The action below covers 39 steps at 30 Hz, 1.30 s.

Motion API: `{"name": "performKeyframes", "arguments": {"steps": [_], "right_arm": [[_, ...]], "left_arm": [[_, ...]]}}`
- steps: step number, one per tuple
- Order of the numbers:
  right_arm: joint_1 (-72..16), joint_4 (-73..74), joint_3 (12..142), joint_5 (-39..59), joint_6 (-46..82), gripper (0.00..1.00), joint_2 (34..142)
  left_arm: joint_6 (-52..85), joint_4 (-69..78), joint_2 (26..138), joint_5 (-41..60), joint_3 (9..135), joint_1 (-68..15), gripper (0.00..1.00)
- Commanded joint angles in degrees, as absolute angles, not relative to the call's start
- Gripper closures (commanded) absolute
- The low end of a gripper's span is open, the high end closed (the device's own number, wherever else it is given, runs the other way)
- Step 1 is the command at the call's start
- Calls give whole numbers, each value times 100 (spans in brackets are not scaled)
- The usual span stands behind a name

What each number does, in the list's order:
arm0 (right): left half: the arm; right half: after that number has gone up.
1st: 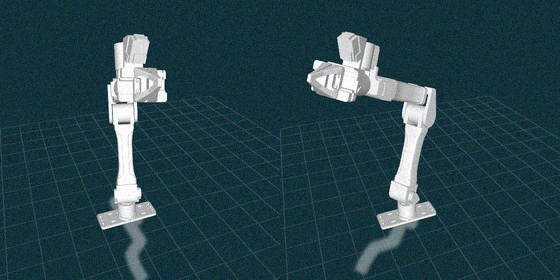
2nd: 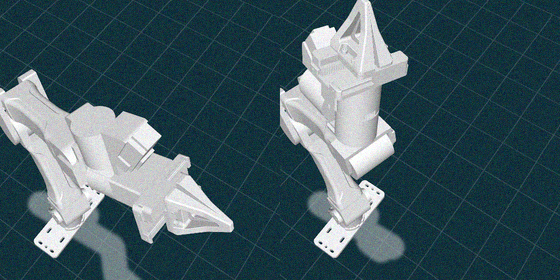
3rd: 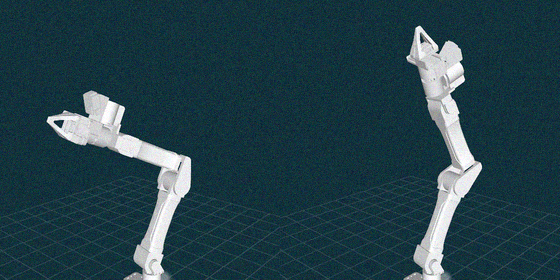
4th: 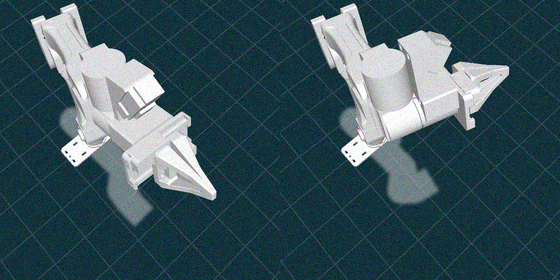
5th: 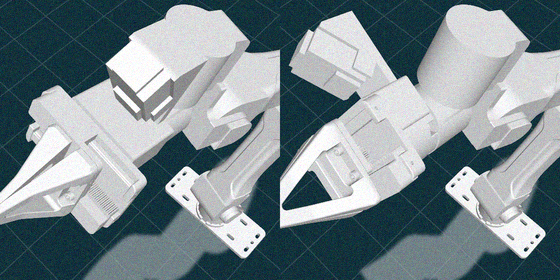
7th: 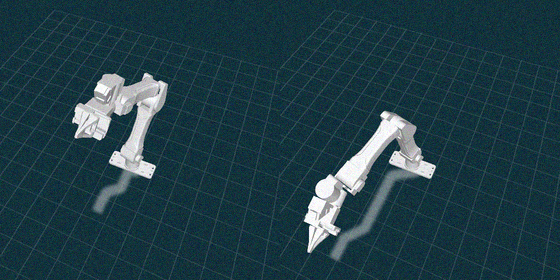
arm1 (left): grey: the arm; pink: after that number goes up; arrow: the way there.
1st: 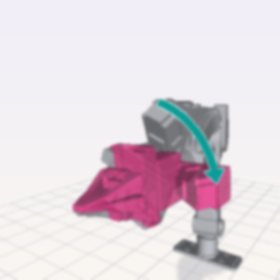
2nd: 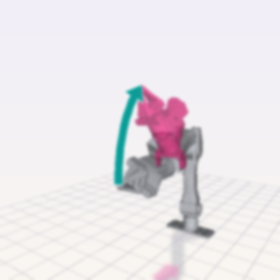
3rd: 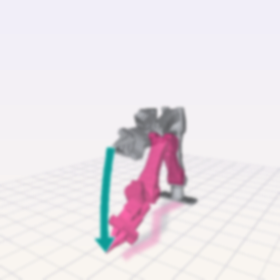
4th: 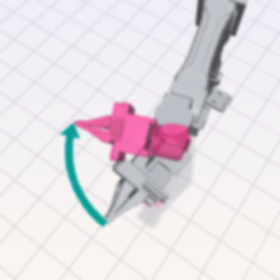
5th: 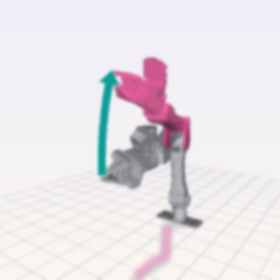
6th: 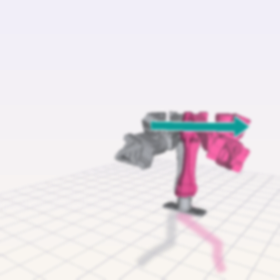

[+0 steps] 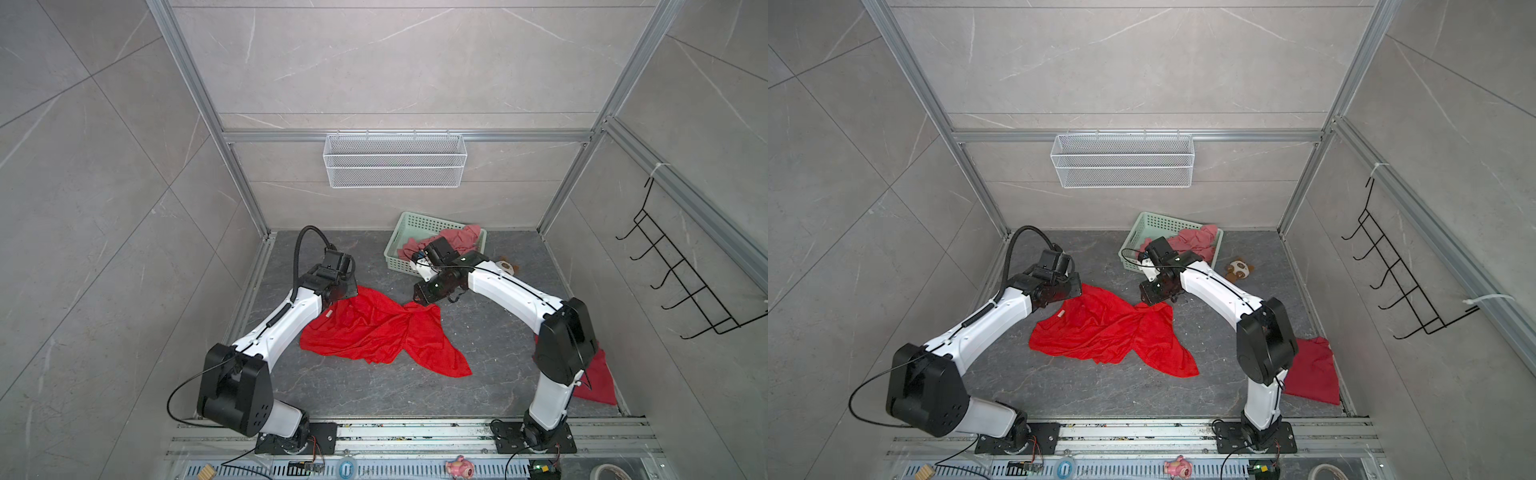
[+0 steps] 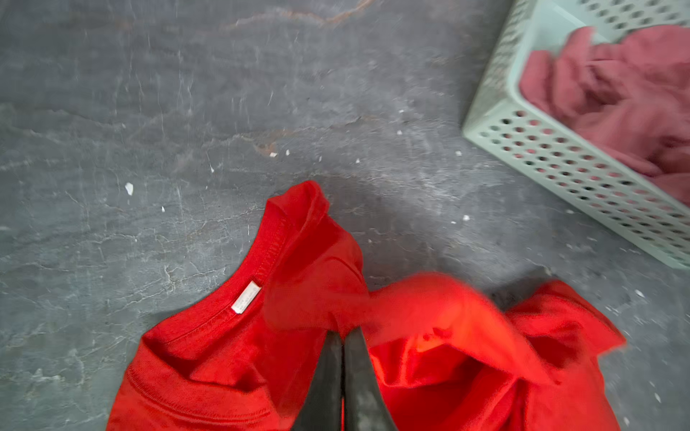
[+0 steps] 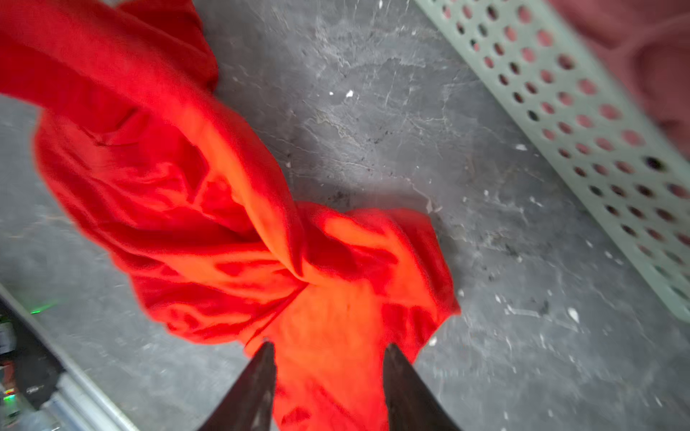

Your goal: Fold and stack the t-shirts

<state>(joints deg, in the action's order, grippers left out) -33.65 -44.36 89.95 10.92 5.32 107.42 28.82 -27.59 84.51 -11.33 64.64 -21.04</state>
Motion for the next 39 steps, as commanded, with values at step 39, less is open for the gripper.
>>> {"name": "performKeyframes", "arguments": {"steps": [39], "right_arm": [[-3409,-867,4113,1786,5173,35,8700]], "left_arm": [[3121,-1723,8564,-115,6585,-1505,100]]}}
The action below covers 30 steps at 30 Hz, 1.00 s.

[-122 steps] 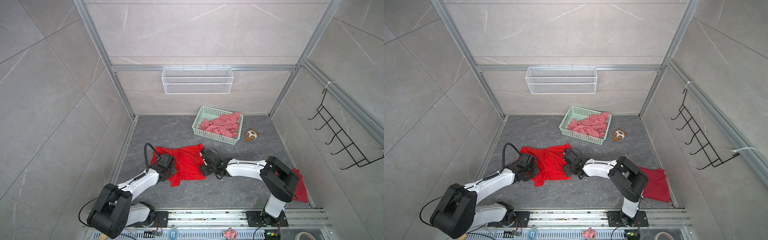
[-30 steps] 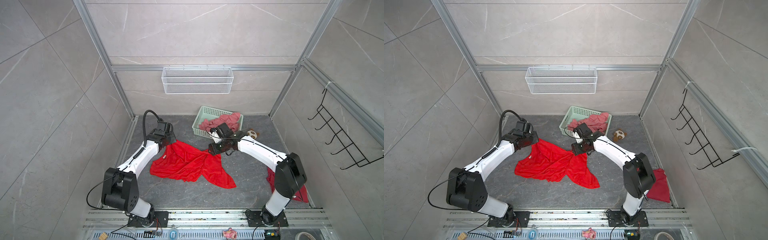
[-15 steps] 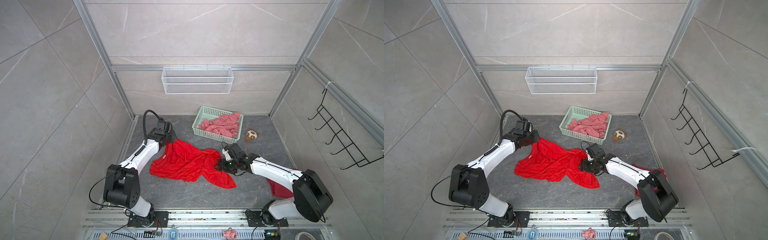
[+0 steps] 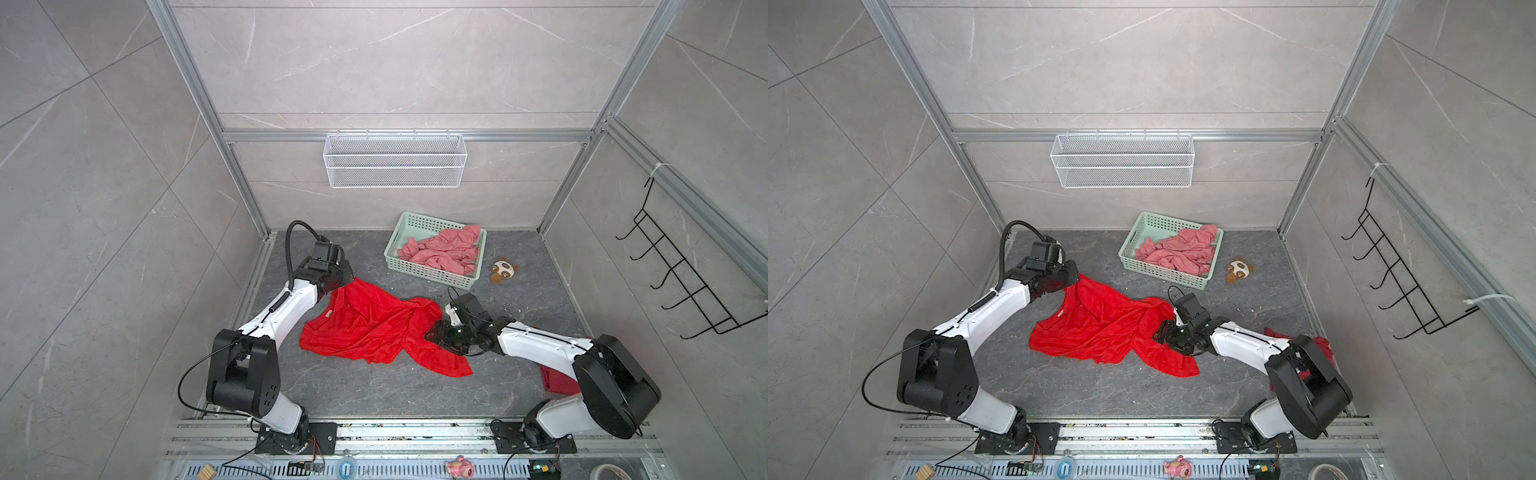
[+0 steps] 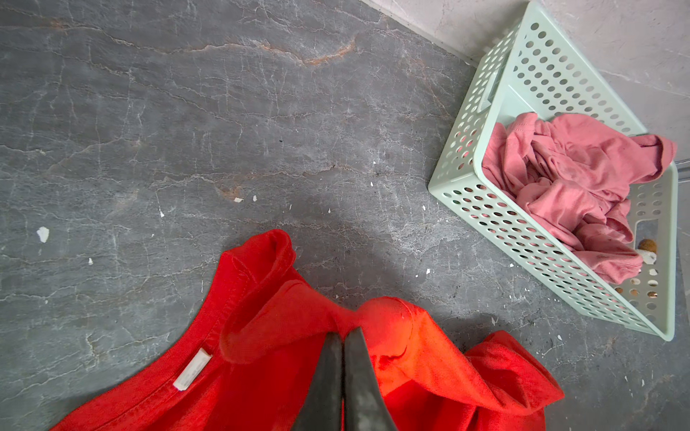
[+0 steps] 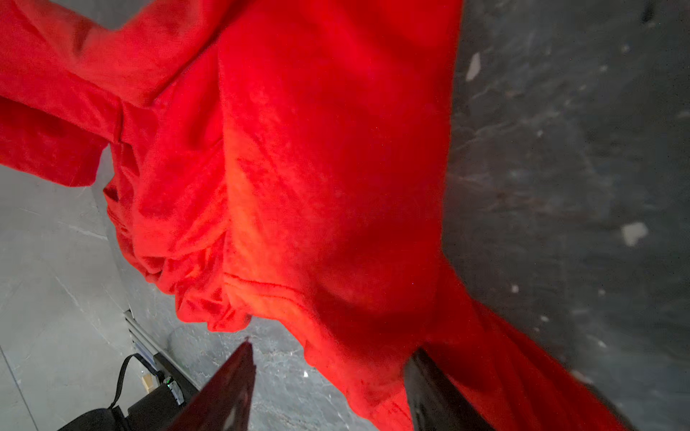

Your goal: Fold and stack the t-shirts

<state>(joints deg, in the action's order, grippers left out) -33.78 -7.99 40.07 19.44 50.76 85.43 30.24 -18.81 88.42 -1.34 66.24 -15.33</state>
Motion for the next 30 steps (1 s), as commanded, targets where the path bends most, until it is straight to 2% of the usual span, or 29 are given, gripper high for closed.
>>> {"name": "performKeyframes", "arguments": {"steps": [1,8,11,14,21,25,30], "right_arm": [[-3410,-989,4138,1681,5148,35,8701],[-3410,-1353,4304,1334,4896,36,8663],[-3406,-1178,4400,1400,4869,42,8764],[-3409,-989,4471,1513,4886,57,8862],[-3410,-1243,4588,1401,4755,99,8662],[-3409,-2004,4891,867,4412,100,8317],[-3410,-3278,5569,-364,3681,100,7813]], "left_arm": [[3118,-1723,8531,-137,6567,-1500,100],[3139,-1707,8481,-133,6513,-1495,100],[3155,-1704,8489,-110,6496,-1490,100],[3163,-1690,8476,-105,6471,-1489,100],[3175,-1713,8387,-18,6434,-1479,100],[3173,-1918,8270,-1,6469,-1468,100],[2983,-2557,7877,-49,6595,-1448,100]]}}
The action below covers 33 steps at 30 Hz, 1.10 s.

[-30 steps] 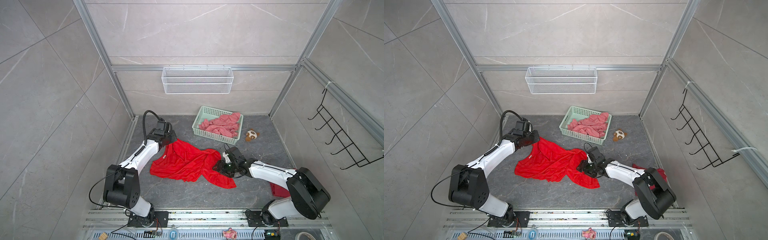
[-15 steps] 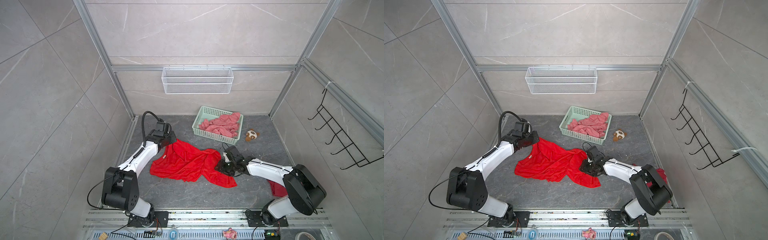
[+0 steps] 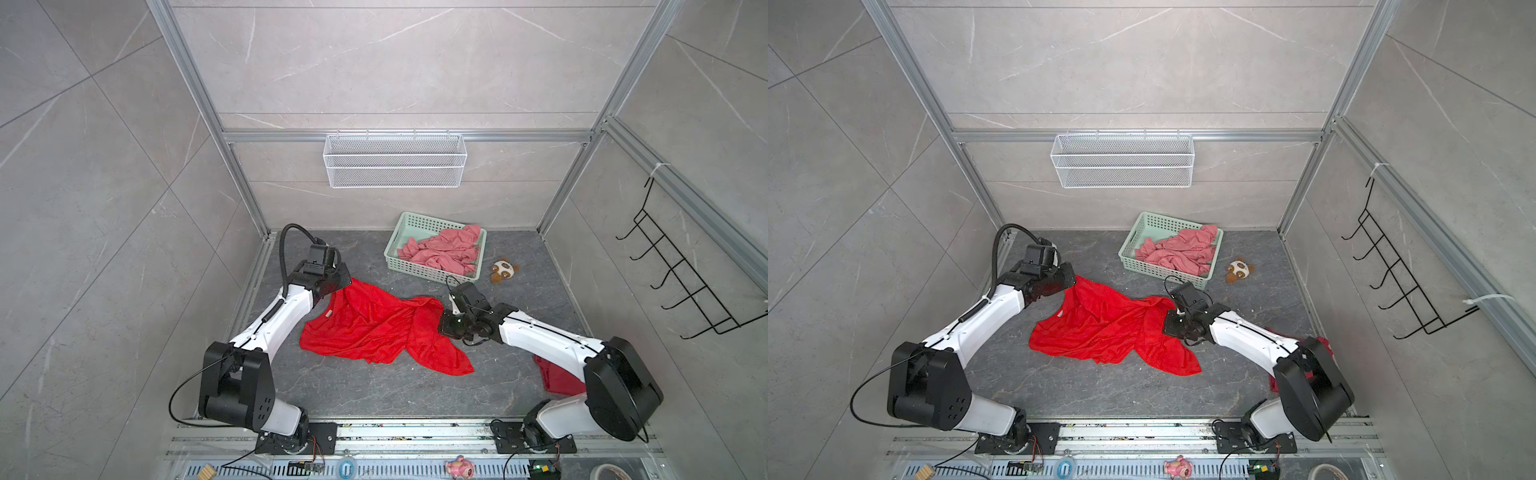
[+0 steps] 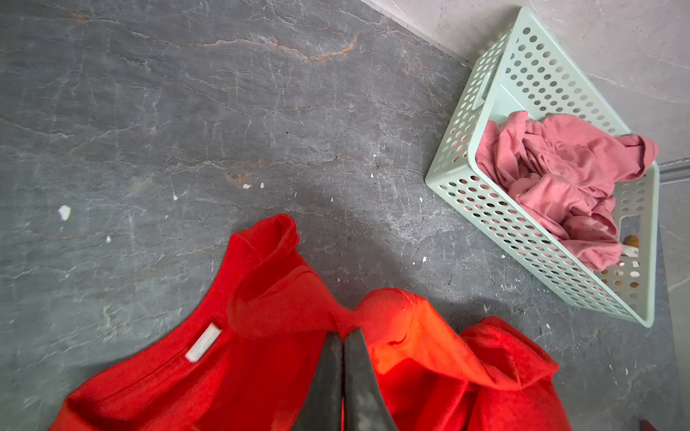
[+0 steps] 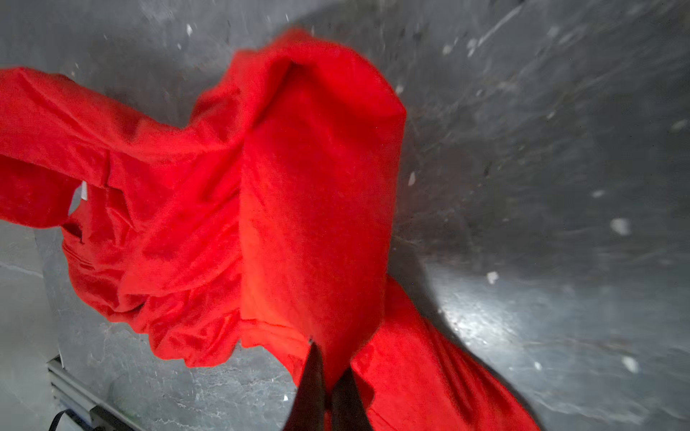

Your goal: Fold and stack the t-shirts

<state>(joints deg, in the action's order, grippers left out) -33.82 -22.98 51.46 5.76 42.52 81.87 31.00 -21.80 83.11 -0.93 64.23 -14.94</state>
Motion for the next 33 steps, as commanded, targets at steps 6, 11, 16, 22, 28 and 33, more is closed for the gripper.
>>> {"name": "performKeyframes", "arguments": {"steps": [6,11,16,22,28,33], "right_arm": [[-3418,-4277,6331,-1701,2898,100,7286],[-3412,-4500,6475,-2101,2612,100,7189],[-3406,-4451,6364,-2232,2546,100,7305],[-3410,-4116,6221,-2127,2440,100,7558],[-3406,-3707,6077,-1915,2452,100,7942],[-3406,-3483,6055,-1811,2527,100,8221]], "left_arm": [[2787,-3766,7362,-345,6949,-1398,100],[2917,-4236,6891,977,7069,-1371,100],[3321,-3888,6662,2462,7018,-1333,100],[3510,-2974,7926,2791,6728,-1138,100],[2885,-2914,9781,2229,7836,-1011,100],[2316,-3475,10847,1347,8867,-953,91]]}}
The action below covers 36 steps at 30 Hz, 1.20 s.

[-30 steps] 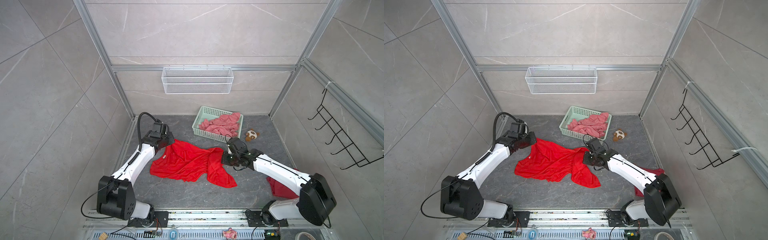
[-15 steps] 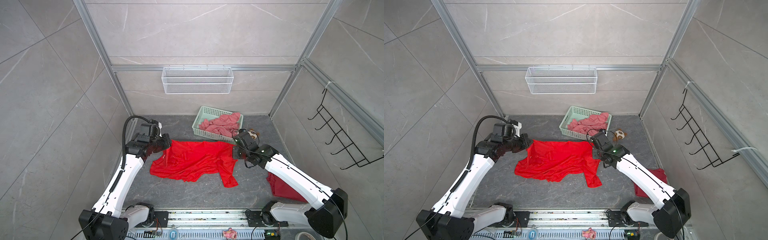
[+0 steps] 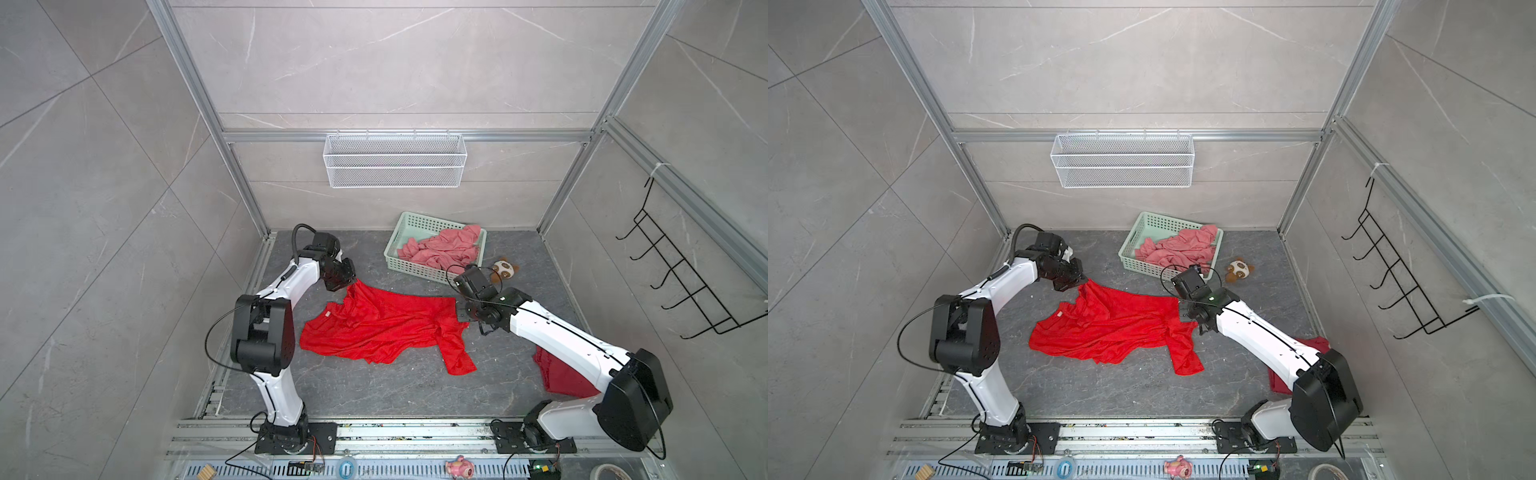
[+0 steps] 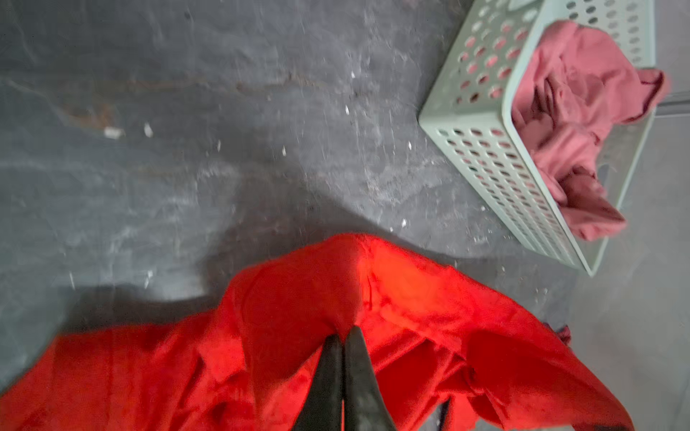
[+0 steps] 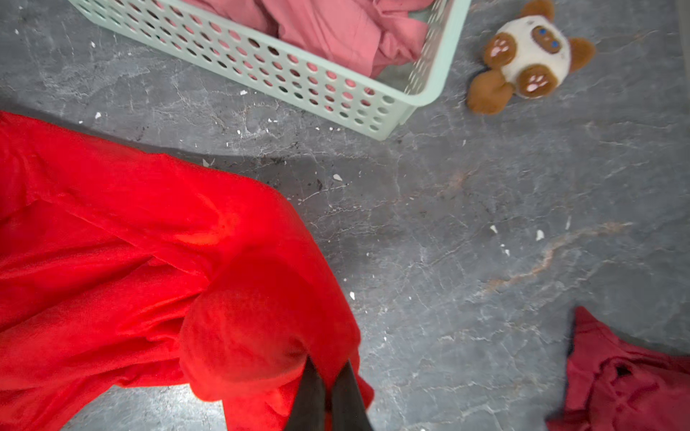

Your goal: Fold and stack the t-shirts

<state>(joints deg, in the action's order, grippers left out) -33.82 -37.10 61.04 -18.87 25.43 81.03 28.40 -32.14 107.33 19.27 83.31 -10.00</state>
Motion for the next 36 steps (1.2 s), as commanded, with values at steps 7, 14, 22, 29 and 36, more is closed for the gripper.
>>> {"name": "performKeyframes", "arguments": {"steps": [7,14,22,29,36], "right_arm": [[-3412,-3520,6119,-1881,2539,100,8356],[-3409,-3551,6218,-1919,2491,100,8467],[-3405,-3455,6193,-1955,2429,100,8536],[-3406,-3410,6044,-2004,2416,100,8403],[-3403,-3363,5745,-2065,2572,100,8205]], "left_arm": [[2331,-3540,10570,-565,8640,-950,58],[2395,-3656,9553,-123,7987,-1427,57],[2708,-4262,9693,-1090,8050,-2986,55],[2808,-4529,10840,-1889,8654,-3680,59],[2963,-4609,11653,-2144,8924,-3738,61]]}}
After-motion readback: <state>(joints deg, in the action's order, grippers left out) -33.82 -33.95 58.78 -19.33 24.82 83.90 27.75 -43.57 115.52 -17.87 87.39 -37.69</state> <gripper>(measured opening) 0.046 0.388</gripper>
